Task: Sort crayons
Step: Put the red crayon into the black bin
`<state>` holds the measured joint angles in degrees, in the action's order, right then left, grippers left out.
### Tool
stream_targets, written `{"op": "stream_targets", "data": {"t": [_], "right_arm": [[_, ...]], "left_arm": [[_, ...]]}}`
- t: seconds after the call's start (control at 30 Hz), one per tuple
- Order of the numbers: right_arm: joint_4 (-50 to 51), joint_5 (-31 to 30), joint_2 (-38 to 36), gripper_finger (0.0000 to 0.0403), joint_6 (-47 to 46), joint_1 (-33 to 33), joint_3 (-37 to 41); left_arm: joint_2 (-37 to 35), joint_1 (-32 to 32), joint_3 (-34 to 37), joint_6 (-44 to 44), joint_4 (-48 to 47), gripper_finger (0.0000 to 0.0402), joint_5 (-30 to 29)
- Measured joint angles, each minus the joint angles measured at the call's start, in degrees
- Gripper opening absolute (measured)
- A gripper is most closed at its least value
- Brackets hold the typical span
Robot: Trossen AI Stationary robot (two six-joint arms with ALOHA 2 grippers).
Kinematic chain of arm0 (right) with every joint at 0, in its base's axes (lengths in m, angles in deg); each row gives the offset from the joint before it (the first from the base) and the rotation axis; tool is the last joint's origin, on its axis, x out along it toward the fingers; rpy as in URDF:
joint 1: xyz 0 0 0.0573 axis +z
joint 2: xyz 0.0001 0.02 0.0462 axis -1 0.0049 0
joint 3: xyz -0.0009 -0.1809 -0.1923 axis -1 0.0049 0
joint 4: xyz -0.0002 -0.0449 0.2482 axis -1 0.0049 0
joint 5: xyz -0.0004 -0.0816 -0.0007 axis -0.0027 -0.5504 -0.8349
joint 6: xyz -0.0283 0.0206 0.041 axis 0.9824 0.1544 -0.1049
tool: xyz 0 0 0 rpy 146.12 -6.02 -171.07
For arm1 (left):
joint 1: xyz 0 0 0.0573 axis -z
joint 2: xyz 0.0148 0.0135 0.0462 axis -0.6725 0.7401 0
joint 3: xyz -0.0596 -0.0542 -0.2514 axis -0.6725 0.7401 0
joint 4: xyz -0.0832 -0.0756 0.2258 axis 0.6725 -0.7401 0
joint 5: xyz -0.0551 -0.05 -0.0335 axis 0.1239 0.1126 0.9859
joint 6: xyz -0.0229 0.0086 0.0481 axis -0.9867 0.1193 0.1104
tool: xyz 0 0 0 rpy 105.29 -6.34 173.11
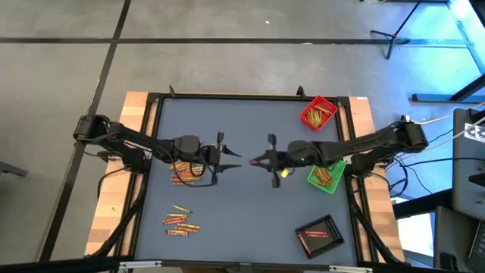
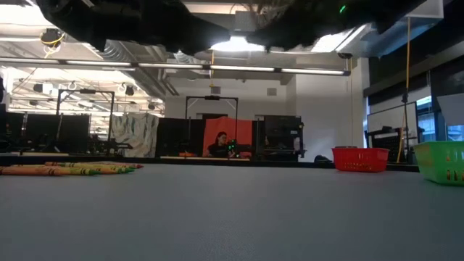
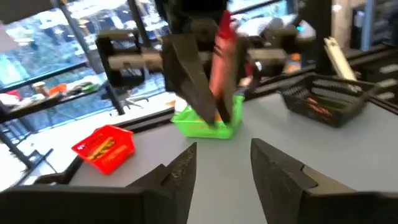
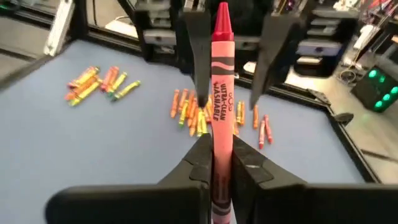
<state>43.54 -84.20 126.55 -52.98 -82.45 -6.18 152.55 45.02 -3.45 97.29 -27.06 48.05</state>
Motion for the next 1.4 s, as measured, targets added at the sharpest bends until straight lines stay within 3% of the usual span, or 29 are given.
{"op": "stream_targets", "data": {"t": [0.2,0.47,0.8,0.97,1.13,1.4], "right_arm": [[21.88,-7.74,-6.87,0.0013,-9.26,7.89,-2.73],[45.56,-7.34,-8.27,0.0037,-27.25,19.28,-10.80],[52.06,-6.61,-6.66,0.0012,-52.37,37.55,-9.63],[51.77,-6.82,-2.87,0.0046,-66.95,46.50,-8.45],[51.82,-4.35,1.16,0.0059,-78.70,51.12,-8.26],[54.22,-4.70,4.19,0.0061,-86.76,53.92,-8.26]], "left_arm": [[-1.10,3.14,-0.02,0.23,-2.68,0.0137,-1.55],[-1.11,5.51,0.00,-0.19,-2.50,0.0137,-2.19],[-1.09,9.98,0.00,-1.63,-1.54,0.0137,-3.76],[-1.09,12.37,0.00,-1.65,-0.18,0.0137,-8.82],[-1.09,13.81,0.00,-1.65,-0.20,0.0137,-13.57],[-1.09,14.56,0.00,-1.76,-0.20,0.0137,-15.29]]}}
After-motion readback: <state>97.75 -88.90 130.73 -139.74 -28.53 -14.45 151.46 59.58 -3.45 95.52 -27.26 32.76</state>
